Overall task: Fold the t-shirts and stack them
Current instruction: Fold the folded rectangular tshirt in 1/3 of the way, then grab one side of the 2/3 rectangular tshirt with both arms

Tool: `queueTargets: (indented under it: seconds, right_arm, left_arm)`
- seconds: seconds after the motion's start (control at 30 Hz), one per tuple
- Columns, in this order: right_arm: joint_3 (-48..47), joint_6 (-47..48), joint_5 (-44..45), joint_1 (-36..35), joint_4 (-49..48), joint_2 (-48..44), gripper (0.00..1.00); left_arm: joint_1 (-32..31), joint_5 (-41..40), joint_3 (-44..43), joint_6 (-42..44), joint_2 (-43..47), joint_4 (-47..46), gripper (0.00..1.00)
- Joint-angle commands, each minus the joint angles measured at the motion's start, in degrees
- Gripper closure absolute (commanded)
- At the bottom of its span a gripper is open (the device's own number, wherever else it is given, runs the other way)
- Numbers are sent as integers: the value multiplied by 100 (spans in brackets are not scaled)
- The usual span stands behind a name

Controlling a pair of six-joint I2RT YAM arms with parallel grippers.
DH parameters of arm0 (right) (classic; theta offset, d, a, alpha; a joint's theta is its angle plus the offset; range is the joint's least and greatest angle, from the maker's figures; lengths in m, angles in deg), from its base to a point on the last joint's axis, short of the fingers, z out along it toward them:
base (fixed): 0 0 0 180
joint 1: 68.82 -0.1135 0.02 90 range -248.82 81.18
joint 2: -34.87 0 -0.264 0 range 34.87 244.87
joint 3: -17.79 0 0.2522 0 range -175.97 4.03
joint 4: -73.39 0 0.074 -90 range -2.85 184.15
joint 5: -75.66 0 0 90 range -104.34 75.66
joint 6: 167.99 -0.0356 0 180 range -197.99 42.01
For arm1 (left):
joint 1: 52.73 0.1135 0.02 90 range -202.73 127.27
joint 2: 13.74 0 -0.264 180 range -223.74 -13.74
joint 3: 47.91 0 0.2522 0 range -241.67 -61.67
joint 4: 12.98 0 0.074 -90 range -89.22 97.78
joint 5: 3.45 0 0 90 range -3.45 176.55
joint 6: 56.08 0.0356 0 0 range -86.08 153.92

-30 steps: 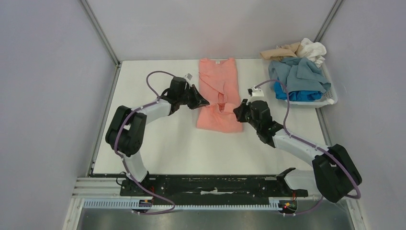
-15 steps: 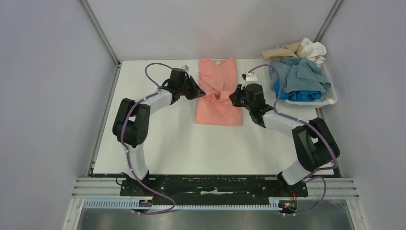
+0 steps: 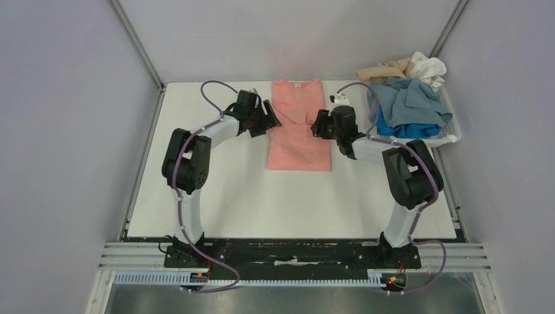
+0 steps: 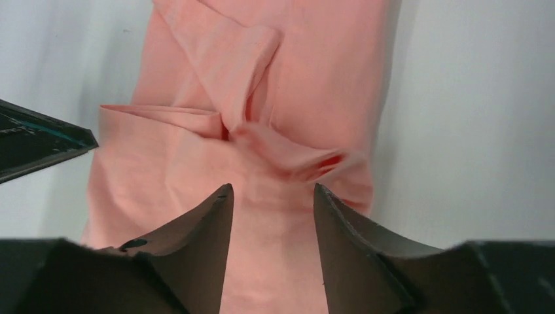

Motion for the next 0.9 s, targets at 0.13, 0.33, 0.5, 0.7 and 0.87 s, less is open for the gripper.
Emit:
queueTargets:
  seconds: [0.13,0.33,0.5,0.7,0.87]
  right_arm:
    - [40,216,-168,78,16,-521,2]
    - [1435,20,-337,74,-37,-1777,2]
    - [2604,-187,-634,76,165,-2731,2]
    - [3116,-380,-740,74,65,-2996,4]
    - [3100,-475,-1027,74,-80,-2676,16]
  left_arm:
    - [6,-397,123,774,1003,402,19]
    - [-207,-147,1371,664,1846,251,18]
    - [-351,85,2512,493,2373,-7,18]
    - [-436,48,3084,280,2368,-466,20]
    - [-469,285,3057,153,2000,-687,29]
